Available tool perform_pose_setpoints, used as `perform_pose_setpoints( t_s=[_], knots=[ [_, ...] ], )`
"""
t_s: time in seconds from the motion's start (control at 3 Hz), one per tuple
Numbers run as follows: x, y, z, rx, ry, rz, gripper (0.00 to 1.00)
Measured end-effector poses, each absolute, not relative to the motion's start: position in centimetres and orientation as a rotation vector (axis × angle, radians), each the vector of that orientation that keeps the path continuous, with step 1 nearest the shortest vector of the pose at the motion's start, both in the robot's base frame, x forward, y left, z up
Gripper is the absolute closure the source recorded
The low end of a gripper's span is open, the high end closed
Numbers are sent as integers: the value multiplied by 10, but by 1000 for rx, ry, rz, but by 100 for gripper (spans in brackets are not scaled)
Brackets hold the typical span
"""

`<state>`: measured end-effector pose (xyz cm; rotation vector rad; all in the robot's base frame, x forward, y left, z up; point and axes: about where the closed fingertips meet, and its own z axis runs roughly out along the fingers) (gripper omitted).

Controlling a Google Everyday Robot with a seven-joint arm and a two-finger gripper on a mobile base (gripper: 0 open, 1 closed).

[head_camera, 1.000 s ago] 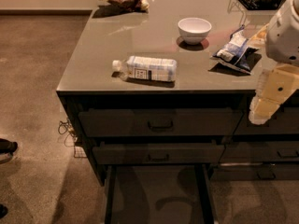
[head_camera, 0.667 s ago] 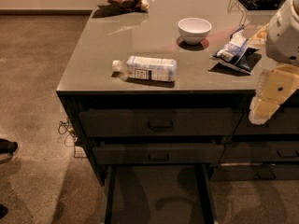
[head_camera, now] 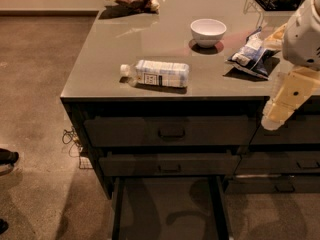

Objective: Place blue plastic bottle into bottom drawer

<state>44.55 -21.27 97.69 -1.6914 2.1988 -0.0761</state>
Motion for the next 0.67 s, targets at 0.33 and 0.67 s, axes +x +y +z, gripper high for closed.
perform_pose_setpoints(
  t_s=[0.33, 0.67],
  knots=[
    [450, -212, 979, -1649, 2179, -66, 0],
    [485, -204, 981, -1569, 2097, -7, 0]
  ],
)
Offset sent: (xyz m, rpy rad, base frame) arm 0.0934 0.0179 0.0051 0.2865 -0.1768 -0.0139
